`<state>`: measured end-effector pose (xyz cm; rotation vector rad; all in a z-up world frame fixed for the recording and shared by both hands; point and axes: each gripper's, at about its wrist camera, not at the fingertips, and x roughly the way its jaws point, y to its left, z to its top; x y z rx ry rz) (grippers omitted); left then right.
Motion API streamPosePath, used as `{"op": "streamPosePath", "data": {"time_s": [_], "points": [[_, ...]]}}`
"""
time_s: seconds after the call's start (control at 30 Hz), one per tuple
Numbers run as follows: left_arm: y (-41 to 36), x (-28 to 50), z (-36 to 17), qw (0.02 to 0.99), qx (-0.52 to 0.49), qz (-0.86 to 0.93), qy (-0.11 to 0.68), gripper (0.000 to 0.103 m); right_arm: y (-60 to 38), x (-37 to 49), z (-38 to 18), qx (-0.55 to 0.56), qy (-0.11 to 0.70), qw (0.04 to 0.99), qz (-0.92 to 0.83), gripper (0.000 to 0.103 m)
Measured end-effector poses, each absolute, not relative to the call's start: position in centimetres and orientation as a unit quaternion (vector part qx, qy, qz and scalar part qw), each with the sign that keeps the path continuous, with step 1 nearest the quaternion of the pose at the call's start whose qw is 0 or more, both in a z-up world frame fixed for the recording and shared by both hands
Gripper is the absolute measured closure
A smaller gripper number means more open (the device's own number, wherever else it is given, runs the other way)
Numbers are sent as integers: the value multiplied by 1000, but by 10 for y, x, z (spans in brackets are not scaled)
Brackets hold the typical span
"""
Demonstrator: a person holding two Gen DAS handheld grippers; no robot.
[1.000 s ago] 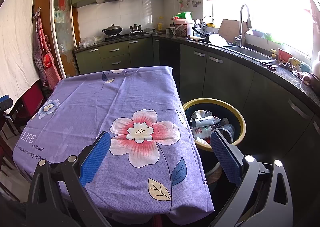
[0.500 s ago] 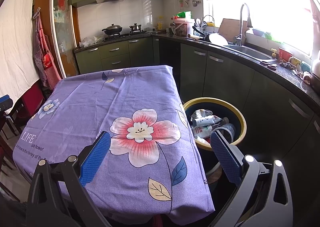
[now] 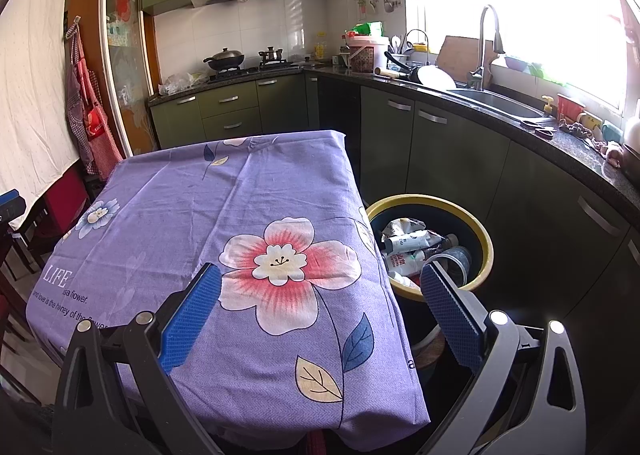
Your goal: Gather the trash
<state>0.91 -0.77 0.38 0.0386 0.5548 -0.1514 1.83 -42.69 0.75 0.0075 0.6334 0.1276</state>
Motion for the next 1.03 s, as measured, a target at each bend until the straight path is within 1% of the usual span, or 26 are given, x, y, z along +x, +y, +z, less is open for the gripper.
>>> {"op": "streamPosePath", "data": {"time_s": [0.73, 0.87, 1.03], "points": [[-1, 18, 0, 958, 3, -69, 280, 7, -427, 21, 0, 5, 319, 946, 65, 5], [2, 27, -5, 951, -9, -74, 301, 7, -428, 23, -2, 6, 321, 945, 63, 5], [5, 49, -16, 947, 7, -63, 314, 7, -427, 36, -8, 4, 331, 941, 68, 5]]}}
